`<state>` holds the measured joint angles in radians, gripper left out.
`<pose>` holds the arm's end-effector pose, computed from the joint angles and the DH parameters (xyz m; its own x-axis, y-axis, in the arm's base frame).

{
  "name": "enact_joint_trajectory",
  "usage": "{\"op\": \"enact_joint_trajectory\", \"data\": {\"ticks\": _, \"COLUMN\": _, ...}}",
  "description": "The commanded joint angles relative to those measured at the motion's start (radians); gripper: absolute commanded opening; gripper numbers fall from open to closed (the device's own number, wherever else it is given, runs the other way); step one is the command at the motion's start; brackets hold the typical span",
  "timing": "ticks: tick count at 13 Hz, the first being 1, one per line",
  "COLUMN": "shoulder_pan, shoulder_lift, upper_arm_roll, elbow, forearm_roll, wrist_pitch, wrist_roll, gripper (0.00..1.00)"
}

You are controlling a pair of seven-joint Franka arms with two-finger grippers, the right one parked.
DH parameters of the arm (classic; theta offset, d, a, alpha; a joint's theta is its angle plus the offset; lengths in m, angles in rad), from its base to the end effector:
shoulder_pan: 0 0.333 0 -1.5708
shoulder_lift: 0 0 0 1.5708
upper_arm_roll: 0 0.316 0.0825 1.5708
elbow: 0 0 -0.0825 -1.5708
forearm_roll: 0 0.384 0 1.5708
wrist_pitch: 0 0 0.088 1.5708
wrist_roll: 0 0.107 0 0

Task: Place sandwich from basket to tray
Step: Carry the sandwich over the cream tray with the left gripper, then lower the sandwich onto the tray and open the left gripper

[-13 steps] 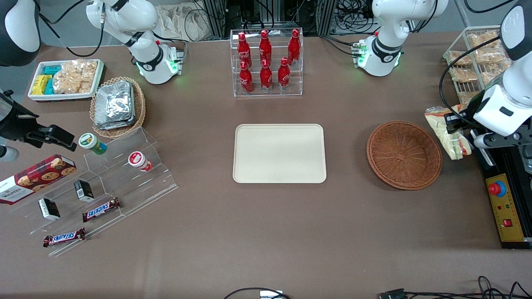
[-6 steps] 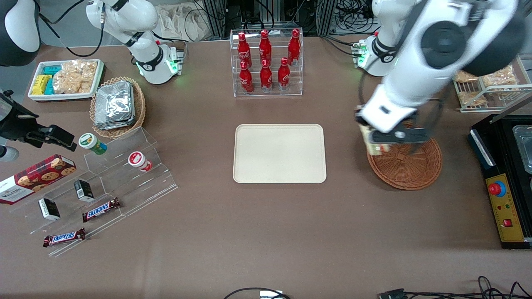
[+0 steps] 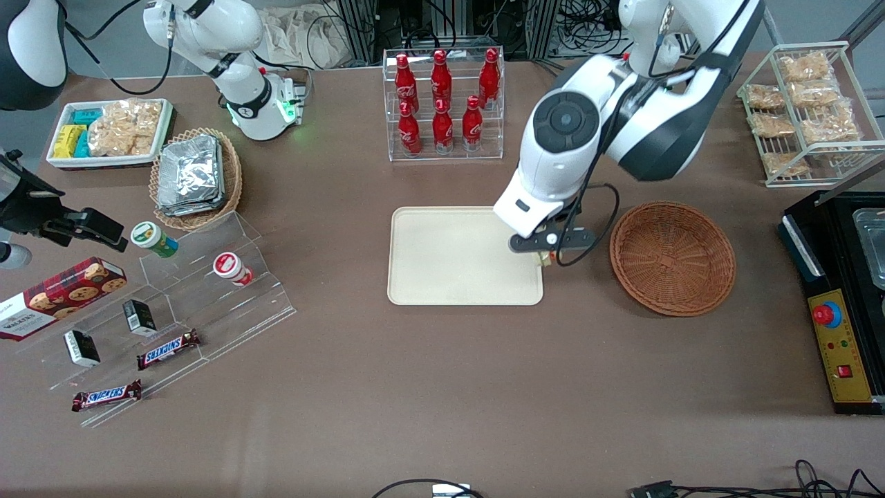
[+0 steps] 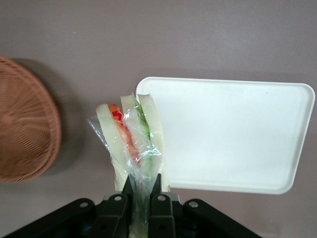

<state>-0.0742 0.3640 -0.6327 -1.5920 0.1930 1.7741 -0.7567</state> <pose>0.5239 -0.3659 0.4475 0.9949 0.0225 -0.0985 0.0173 -0.9984 -0.0537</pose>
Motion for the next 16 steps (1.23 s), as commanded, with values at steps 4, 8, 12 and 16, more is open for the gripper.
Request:
{"op": "enact_joint_trajectory", "data": {"ticks": 4, "shoulder_pan": 0.024, "shoulder_lift": 0.134, "upper_arm_roll": -0.018, "elbow": -0.269, "forearm_roll": 0.186, "wrist_pitch": 0.405, "wrist_roll": -0.107, "gripper": 0.00}}
{"op": "enact_joint_trajectory", "data": {"ticks": 8, "shoulder_pan": 0.022, "shoulder_lift": 0.214, "upper_arm_roll": -0.018, "elbow": -0.305, "forearm_roll": 0.253, "wrist_pitch": 0.497, "wrist_roll": -0.107, "gripper": 0.00}}
{"op": "enact_joint_trajectory", "data": {"ticks": 12, "shoulder_pan": 0.025, "shoulder_lift": 0.224, "upper_arm_roll": -0.016, "elbow": -0.315, "forearm_roll": 0.253, "wrist_pitch": 0.515, "wrist_roll": -0.107, "gripper": 0.49}}
{"op": "enact_joint_trajectory", "data": {"ticks": 16, "shoulder_pan": 0.027, "shoulder_lift": 0.207, "upper_arm_roll": -0.013, "elbow": -0.306, "forearm_roll": 0.252, "wrist_pitch": 0.475, "wrist_roll": -0.112, "gripper": 1.00}}
